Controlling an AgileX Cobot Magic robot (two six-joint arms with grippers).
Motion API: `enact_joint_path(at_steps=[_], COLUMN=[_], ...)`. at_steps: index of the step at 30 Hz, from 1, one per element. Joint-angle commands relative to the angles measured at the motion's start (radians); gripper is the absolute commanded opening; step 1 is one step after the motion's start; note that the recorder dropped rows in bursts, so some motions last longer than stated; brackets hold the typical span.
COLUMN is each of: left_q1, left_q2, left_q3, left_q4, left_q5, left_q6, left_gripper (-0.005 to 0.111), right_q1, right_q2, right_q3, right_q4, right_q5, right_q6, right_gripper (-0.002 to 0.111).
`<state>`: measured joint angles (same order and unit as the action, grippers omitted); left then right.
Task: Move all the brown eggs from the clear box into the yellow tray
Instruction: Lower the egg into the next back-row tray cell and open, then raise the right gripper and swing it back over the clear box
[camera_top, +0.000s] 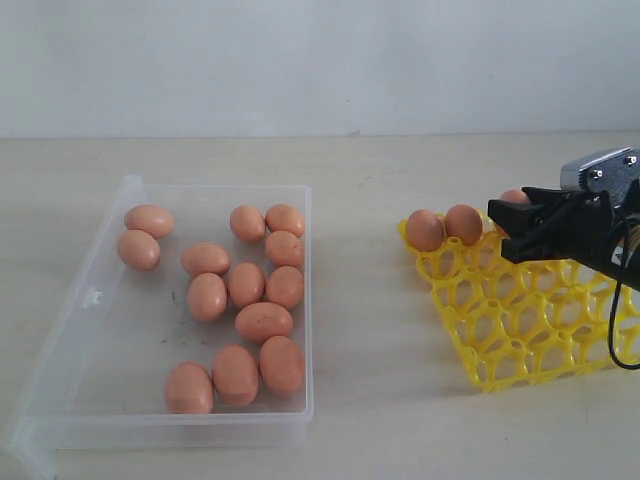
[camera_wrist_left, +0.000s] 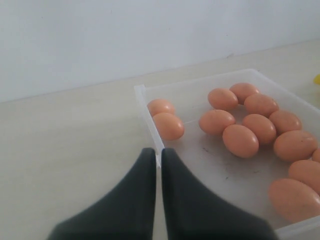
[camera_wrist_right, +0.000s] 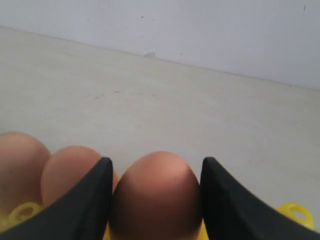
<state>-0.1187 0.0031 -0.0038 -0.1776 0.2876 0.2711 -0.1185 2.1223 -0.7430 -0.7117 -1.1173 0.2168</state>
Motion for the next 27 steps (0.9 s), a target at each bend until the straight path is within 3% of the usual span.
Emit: enact_joint_path(at_steps=[1,17,19,24,27], left_q1=[-0.006,-0.006,-0.006,-0.006,-0.006], left_q2=[-0.003,-0.003,-0.003,-0.003,-0.003], left_q3=[0.004,0.004,0.004,0.004,0.004], left_q4=[0.002,0.002,0.002,0.002,0.002], left_q5=[-0.002,-0.002,-0.002,-0.002,-0.002], left_q6=[0.000,0.000,0.000,0.000,0.000], left_gripper=[0.004,0.004,0.004,0.004,0.004], right_q1=[0.001,0.001,0.001,0.001,0.001], right_q2=[0.038,0.044,0.044,0.044,0.044], right_q3=[-0.018,-0.025,-0.025,-0.025,-0.025], right_q4=[0.002,0.000,-0.002,-0.002,0.003], right_q5=[0.001,0.038,0.048,0.052,0.052], right_q6=[-0.006,0.010,0.010,0.010,0.010], right_gripper=[0.000,0.003,0.011,0.049,0.064])
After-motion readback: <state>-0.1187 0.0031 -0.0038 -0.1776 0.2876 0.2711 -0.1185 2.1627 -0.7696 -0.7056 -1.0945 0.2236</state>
